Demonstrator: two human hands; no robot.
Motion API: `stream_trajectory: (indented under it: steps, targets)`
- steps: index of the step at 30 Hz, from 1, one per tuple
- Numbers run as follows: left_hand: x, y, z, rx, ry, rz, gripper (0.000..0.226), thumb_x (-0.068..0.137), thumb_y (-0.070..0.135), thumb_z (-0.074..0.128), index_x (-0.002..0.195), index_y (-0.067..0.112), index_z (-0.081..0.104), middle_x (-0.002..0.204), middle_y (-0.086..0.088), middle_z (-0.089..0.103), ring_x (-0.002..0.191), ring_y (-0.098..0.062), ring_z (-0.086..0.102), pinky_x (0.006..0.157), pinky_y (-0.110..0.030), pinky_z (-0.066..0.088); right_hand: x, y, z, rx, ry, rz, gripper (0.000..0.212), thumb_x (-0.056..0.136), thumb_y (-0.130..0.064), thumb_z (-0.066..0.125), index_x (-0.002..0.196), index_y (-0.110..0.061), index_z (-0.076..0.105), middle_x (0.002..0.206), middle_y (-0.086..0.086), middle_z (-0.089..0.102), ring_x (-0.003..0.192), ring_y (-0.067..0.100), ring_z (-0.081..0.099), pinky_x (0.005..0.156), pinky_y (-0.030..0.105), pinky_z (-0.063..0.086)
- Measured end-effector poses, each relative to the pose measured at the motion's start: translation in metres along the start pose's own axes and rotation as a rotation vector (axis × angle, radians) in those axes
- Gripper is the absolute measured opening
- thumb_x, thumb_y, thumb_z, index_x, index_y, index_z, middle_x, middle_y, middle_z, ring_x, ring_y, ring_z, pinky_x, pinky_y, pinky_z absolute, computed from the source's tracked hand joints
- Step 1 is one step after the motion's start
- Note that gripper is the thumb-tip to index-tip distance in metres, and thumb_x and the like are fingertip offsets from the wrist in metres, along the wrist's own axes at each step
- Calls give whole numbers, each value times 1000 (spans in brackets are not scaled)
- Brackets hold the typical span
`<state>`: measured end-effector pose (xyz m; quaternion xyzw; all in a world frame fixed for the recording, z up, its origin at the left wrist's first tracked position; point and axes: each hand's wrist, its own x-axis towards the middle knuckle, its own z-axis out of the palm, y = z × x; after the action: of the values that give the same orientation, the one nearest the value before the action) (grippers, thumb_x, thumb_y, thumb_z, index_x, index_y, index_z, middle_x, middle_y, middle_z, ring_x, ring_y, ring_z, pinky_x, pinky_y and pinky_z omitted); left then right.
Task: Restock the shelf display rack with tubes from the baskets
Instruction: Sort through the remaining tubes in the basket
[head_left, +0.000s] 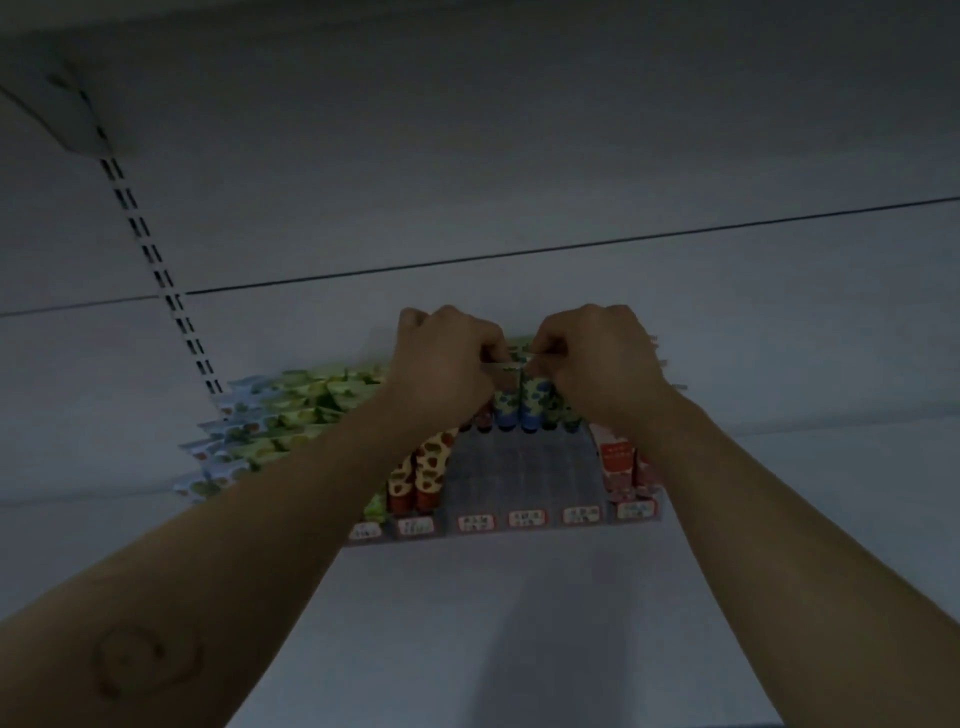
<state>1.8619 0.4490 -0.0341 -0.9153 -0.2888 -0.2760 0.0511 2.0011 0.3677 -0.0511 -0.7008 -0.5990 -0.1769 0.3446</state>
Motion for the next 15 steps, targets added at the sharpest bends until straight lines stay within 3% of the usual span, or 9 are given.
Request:
stream_trajectory:
  steps: [6, 9, 13, 15]
  targets:
    - [8, -11, 11, -4, -11, -58, 24, 76, 46, 74, 77, 32, 55, 77, 14, 51, 93, -16, 54, 85, -30, 20, 6, 5, 8, 6, 34, -8, 4, 79, -12, 72, 81, -15, 75, 85, 4, 74, 79, 26, 67, 84, 40, 49]
    - [8, -17, 12, -11, -5, -34, 22, 76, 47, 73, 80, 31, 58, 84, 10, 61, 93, -17, 58, 88, -32, 26, 5, 6, 4, -70, -22, 3, 9, 84, -21, 69, 89, -14, 69, 91, 5, 70, 85, 27, 63, 89, 35, 44]
    - [2, -18, 15, 2, 20, -4, 24, 80, 45, 71, 94, 25, 67, 92, 6, 66, 93, -19, 56, 89, -32, 26, 2, 5, 3, -122, -55, -11, 15, 80, -20, 73, 90, -11, 67, 87, 8, 69, 81, 29, 61, 76, 28, 33]
    - [0, -15, 13, 19, 12, 11, 23, 82, 43, 69, 96, 24, 67, 93, 5, 66, 94, -19, 55, 89, -31, 25, 0, 3, 9, -90, -5, -30, 8, 74, -10, 73, 79, -10, 67, 74, 10, 69, 69, 31, 63, 72, 30, 37]
